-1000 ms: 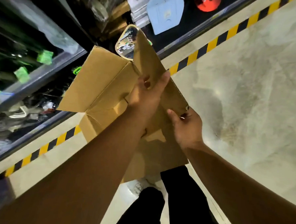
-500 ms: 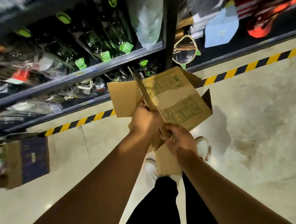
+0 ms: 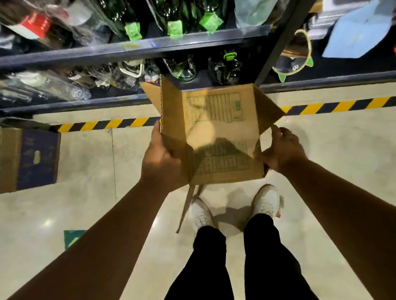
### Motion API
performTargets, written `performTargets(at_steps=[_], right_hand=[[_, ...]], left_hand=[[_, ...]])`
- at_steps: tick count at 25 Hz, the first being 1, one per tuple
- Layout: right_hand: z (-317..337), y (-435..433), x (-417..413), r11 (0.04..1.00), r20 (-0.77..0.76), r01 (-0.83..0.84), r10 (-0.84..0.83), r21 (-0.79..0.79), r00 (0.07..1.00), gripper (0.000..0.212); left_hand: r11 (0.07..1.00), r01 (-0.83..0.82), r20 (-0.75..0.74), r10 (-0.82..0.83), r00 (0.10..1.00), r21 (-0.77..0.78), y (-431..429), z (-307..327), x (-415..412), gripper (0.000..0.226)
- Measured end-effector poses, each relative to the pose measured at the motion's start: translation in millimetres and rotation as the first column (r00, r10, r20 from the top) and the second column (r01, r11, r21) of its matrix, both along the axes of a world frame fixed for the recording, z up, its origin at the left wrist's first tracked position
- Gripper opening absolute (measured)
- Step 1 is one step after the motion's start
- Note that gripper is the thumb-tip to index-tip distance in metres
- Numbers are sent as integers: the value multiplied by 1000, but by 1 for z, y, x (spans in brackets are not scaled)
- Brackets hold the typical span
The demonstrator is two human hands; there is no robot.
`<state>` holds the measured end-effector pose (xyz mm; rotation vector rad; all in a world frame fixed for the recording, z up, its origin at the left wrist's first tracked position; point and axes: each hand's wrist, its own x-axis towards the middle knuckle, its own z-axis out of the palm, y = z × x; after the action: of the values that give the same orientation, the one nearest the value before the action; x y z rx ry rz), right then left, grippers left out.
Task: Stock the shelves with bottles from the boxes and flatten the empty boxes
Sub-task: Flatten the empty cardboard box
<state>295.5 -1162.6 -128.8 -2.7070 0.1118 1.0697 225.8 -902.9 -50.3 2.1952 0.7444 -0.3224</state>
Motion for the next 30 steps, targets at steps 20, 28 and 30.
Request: performTargets(at_steps=[20, 28, 30], right_hand=[[-61, -20, -50, 979, -101, -142, 157, 143, 982, 35], [-64, -63, -101, 974, -293, 137, -80, 179, 953, 48], [-64, -63, -106, 970, -321, 162, -98, 179, 942, 55]], left_hand=[[746, 575, -427, -424, 799, 336, -113, -118, -4, 122], [748, 556, -403, -412, 817, 362, -105, -117, 18, 122], [743, 553, -393, -413, 822, 377, -105, -118, 17, 121]])
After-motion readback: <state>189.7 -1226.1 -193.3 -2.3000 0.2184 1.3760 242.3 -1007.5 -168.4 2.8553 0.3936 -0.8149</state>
